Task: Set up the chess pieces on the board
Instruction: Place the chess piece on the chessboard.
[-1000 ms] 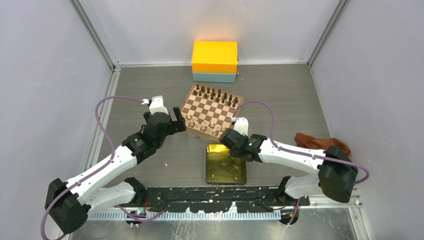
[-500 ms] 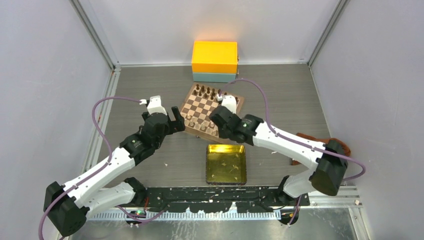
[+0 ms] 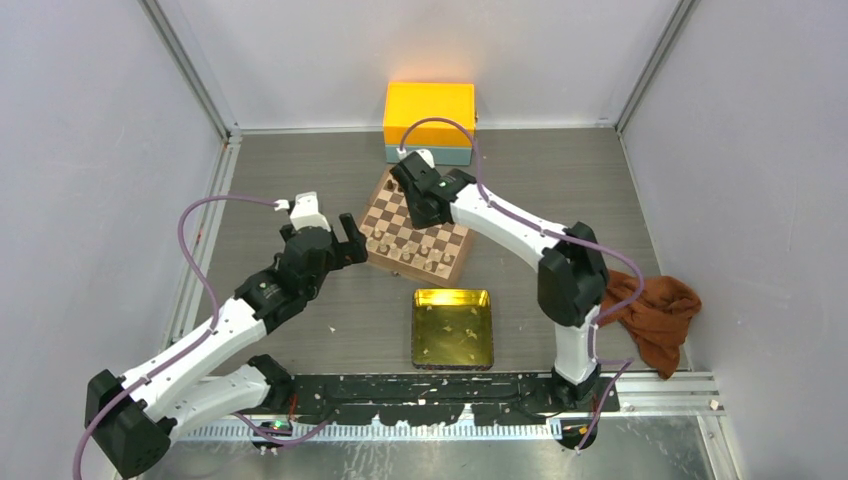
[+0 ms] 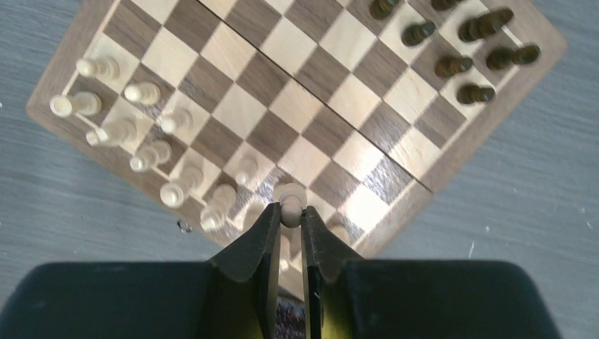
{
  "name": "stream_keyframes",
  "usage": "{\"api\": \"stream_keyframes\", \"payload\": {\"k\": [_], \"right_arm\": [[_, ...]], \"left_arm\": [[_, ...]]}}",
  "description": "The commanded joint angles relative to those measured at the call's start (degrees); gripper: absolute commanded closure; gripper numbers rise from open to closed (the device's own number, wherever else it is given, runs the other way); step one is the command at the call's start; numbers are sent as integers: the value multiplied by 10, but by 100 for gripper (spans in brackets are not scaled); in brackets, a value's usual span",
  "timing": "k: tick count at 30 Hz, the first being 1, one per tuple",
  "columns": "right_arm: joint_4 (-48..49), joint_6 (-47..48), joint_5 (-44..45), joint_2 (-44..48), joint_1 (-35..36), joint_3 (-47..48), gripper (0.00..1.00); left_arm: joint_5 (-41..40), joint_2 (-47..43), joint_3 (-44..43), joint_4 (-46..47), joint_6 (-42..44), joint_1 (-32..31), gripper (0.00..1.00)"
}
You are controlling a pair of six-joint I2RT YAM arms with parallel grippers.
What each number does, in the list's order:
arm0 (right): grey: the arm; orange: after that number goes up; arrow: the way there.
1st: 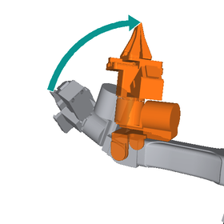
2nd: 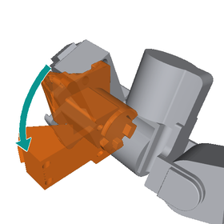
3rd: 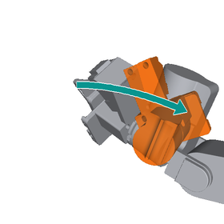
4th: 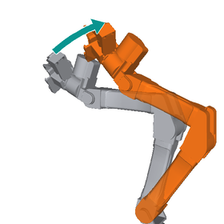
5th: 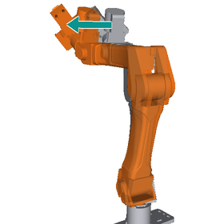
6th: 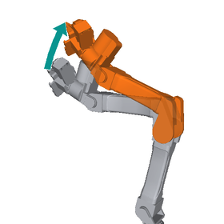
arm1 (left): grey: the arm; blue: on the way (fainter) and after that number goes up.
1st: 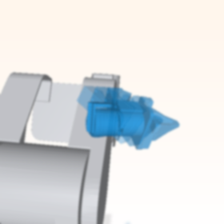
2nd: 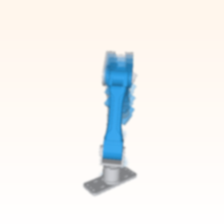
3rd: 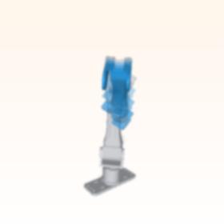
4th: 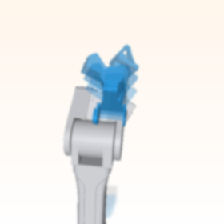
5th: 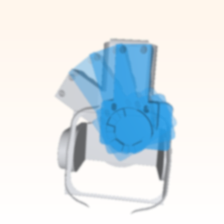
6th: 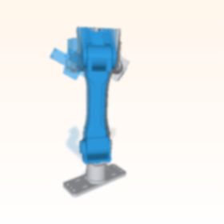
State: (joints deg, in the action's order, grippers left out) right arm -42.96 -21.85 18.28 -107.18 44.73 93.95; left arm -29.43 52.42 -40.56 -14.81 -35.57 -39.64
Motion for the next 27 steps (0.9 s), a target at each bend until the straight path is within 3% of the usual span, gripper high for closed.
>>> {"api": "stream_keyframes", "payload": {"k": [1,12,27], "right_arm": [[-21,41,-36,-52,-6,88,99],[-75,52,-78,-160,-5,213,99],[-79,46,-94,-218,11,237,99]], "left_arm": [[-18,-15,-3,7,2,-2,0],[-12,-19,-2,8,1,-2,0],[-15,-23,3,11,3,-2,0]]}}
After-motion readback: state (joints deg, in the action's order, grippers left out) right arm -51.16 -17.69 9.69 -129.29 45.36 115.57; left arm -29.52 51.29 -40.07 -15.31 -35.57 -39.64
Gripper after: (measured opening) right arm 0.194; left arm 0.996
